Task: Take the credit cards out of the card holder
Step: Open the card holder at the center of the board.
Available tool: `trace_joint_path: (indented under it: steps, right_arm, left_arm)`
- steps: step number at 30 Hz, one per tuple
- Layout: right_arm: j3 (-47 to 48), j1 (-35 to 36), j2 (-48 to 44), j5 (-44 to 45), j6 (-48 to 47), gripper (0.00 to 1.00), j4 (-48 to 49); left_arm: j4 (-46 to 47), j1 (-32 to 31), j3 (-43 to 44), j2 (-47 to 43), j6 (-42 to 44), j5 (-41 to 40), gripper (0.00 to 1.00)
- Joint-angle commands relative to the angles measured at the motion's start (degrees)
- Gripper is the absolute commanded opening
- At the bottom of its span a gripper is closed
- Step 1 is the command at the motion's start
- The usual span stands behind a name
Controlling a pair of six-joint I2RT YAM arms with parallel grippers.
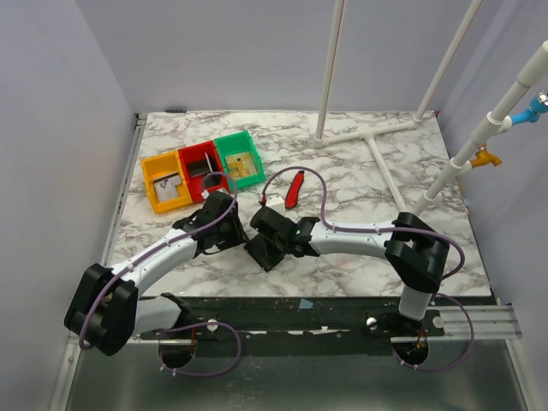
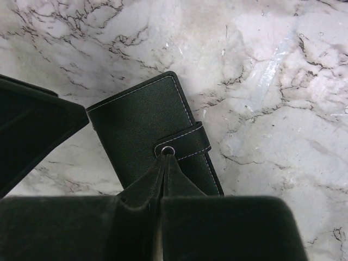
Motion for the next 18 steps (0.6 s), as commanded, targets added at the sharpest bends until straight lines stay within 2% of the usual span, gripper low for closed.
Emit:
trace_joint_path:
  steps: [1, 3, 10, 18]
  right_arm:
    - [0.1, 0.2, -1.4, 1.5, -2.0, 0.01, 1.1]
    - [0.5, 0.3, -1.0, 1.9, -3.0, 0.01, 1.1]
    - [1.0, 0.8, -0.6, 5.3, -6.0, 0.29, 1.2]
    - [1.7, 2.1, 0.9, 6.4, -7.4, 0.35, 2.1]
  left_arm:
    - [3.9, -0.6, -0.4, 3.3, -1.2, 2.3, 0.36]
    - [4.1, -0.7, -0.5, 4.6, -1.2, 2.2, 0.34]
    - [5.1, -0.6, -0.4, 9.0, -1.0, 2.0, 0.28]
    - [5.5, -0.7, 0.6, 11.3, -1.1, 2.3, 0.22]
